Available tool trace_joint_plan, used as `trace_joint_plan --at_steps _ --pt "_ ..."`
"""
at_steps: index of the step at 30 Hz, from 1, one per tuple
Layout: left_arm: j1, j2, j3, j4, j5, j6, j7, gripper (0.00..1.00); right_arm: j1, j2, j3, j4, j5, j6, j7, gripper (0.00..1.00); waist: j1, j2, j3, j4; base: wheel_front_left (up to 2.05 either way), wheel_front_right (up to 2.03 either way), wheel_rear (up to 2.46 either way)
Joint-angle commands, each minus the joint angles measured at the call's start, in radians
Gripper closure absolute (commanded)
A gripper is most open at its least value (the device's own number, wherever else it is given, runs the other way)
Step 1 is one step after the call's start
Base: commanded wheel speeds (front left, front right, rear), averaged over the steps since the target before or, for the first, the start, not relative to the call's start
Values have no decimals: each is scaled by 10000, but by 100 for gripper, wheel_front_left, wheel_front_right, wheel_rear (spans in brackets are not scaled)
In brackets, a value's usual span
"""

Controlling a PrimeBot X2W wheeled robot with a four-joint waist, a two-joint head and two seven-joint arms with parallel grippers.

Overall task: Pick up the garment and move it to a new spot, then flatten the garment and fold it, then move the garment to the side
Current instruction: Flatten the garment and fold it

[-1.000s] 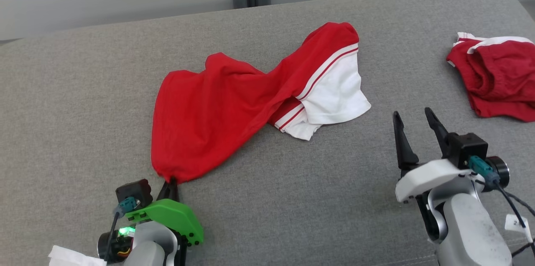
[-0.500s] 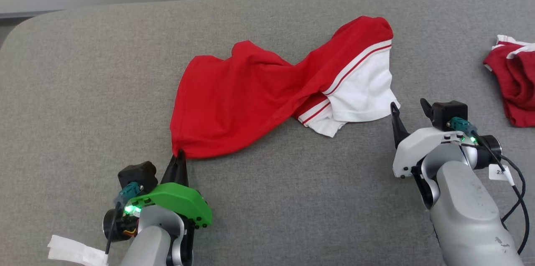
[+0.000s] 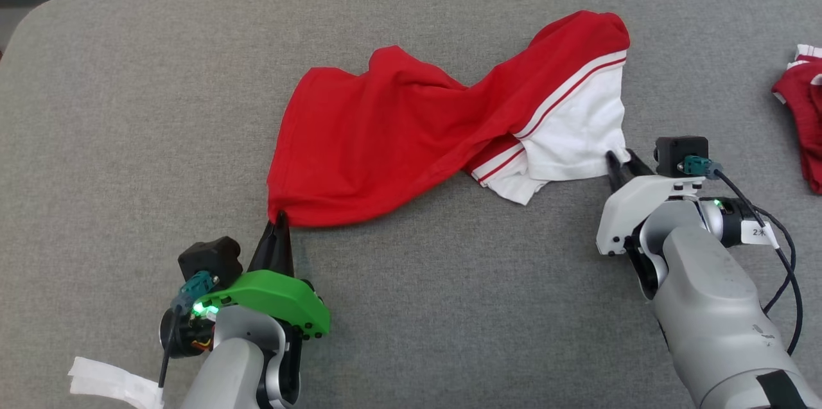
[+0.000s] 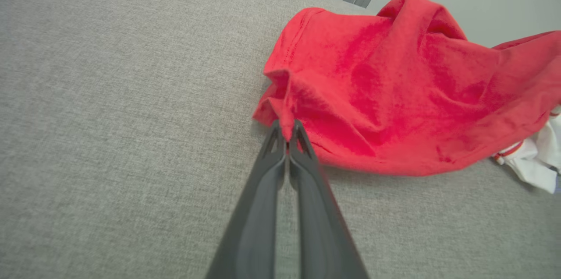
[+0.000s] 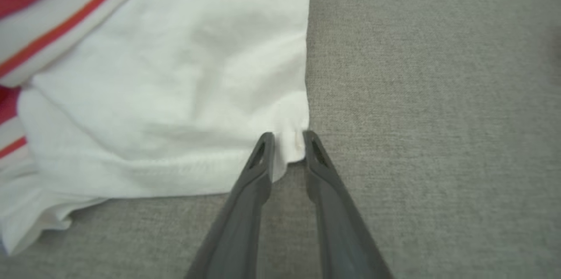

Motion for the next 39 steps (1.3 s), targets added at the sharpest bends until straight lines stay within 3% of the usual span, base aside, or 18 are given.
trace_joint_plan --at_steps 1,9,15,25,32,39 --pt "-7 84 -1 -88 -87 26 6 100 -107 -42 46 194 322 -20 -123 100 0 0 -56 -54 0 0 0" --pt "-270 288 220 -656 -278 -86 -27 100 -517 -34 1125 24 2019 -19 -882 100 0 0 -548 -462 0 0 0" --pt "-379 507 401 -1727 -386 -122 -80 100 -189 -37 1782 -1827 3260 -19 -1093 100 0 0 -1148 -897 0 0 0" --pt "-1015 1340 838 -5327 -159 173 591 100 1379 -197 1330 -7762 3213 -19 -790 100 0 0 -2149 -1455 0 0 0" --pt "-1333 1921 1077 -8287 -100 439 1609 100 2697 -138 476 -12929 2846 -17 544 100 0 0 -2618 -1787 0 0 0" --pt "-2030 2556 1020 -10401 67 577 2984 100 3226 -166 -509 -16594 2385 -17 1879 100 0 0 -2705 -1947 0 0 0"
